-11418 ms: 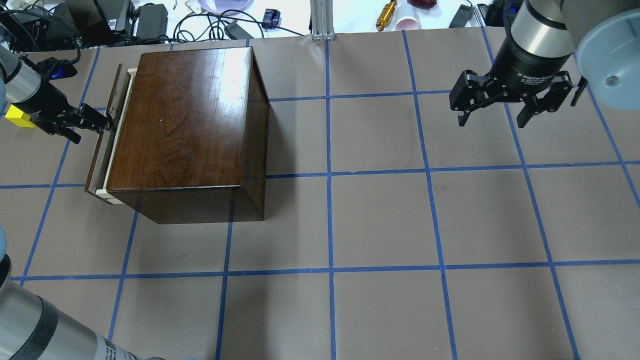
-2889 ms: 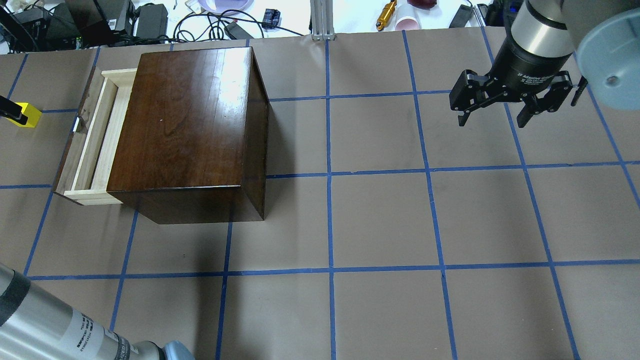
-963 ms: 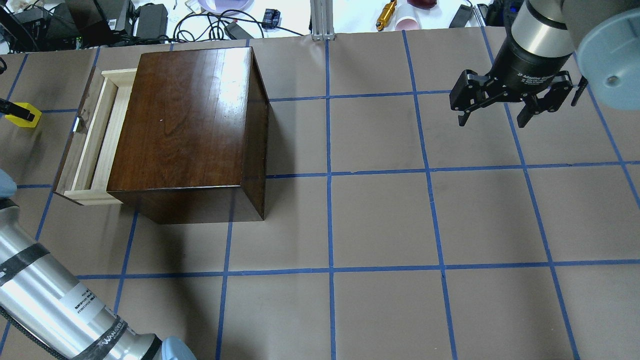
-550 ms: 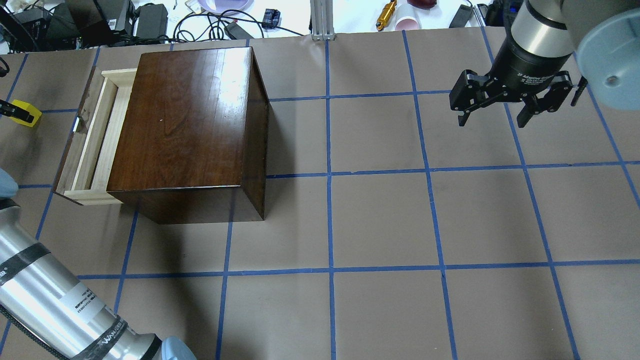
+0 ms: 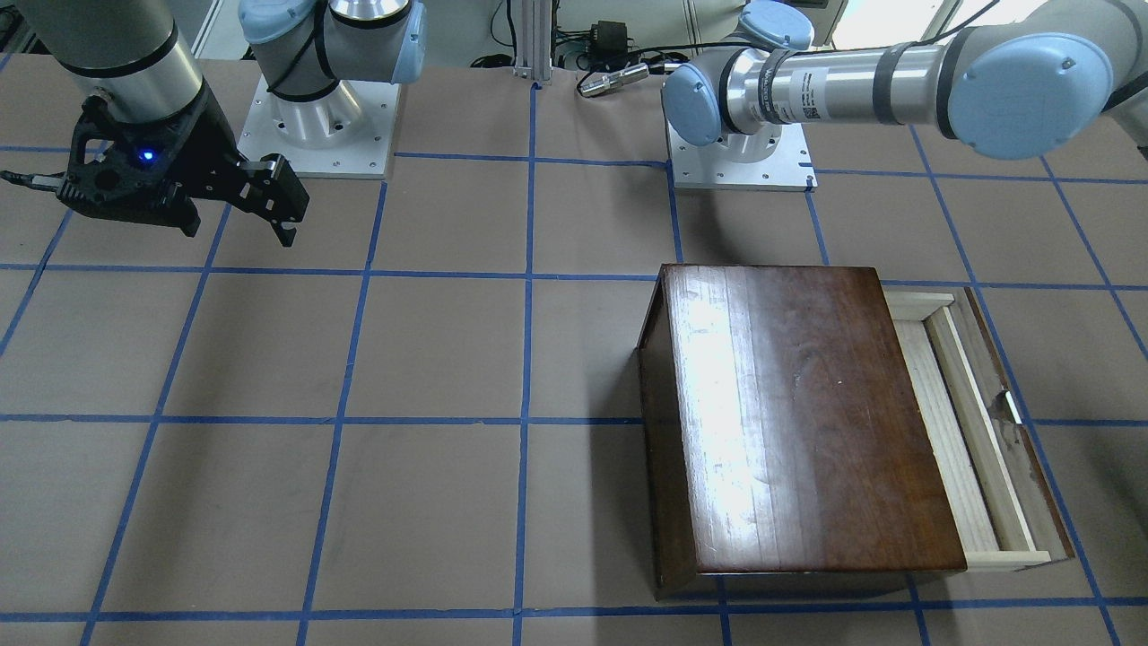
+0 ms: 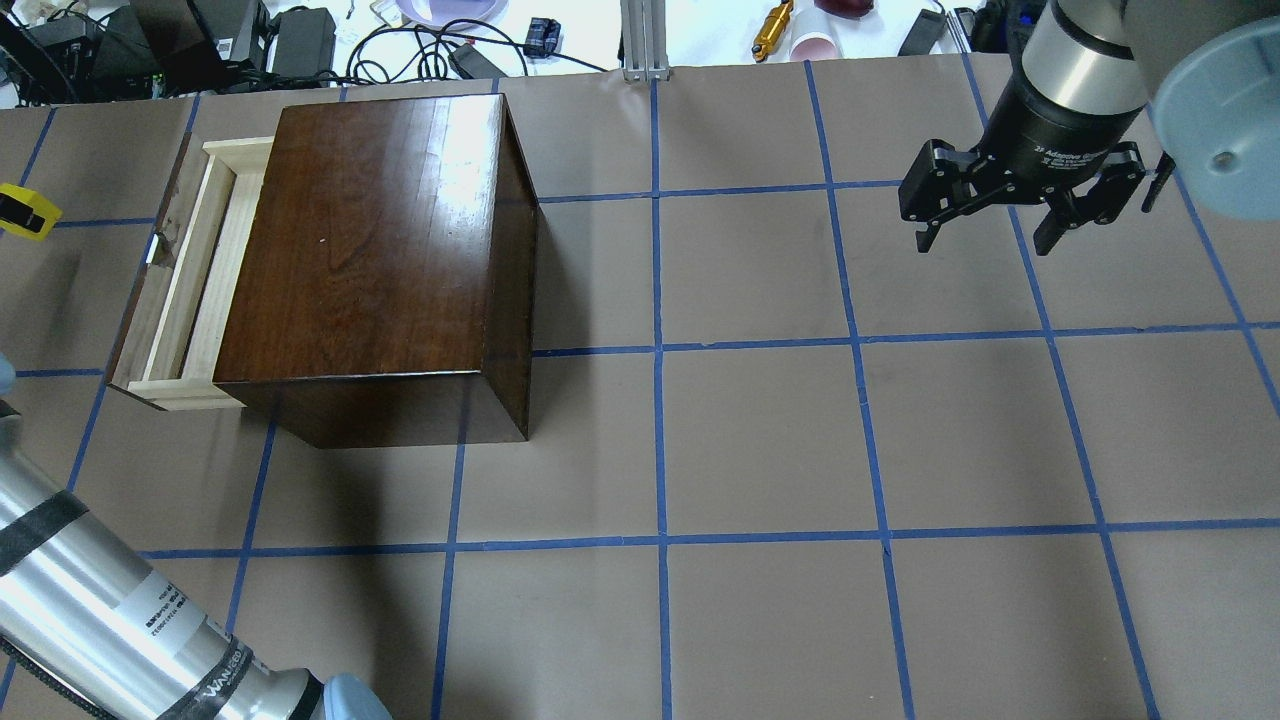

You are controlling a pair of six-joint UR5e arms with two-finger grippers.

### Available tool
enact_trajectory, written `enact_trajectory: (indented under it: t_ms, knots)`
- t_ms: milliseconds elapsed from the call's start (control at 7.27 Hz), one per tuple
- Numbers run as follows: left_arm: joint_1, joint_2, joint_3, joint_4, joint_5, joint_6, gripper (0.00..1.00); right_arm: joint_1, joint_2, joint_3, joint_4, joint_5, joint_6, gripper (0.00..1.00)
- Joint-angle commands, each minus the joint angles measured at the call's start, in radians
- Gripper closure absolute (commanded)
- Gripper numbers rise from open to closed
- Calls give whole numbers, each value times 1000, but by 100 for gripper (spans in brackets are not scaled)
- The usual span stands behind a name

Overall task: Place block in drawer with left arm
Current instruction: 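Lift the yellow block and carry it over the open drawer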

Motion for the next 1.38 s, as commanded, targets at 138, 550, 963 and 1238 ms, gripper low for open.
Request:
enact_trajectory:
  t_ms: [138, 550, 963, 1238]
  knots:
    - [-23, 192, -53, -272, 6, -145, 100, 0, 0, 0, 0, 0, 0, 0]
    - [-116, 366, -117, -425, 38, -366, 100, 0, 0, 0, 0, 0, 0, 0]
    - [-198, 475, -210, -450, 39, -515, 100, 0, 0, 0, 0, 0, 0, 0]
    - [-256, 526, -307, -435, 39, -615, 100, -1, 0, 0, 0, 0, 0, 0]
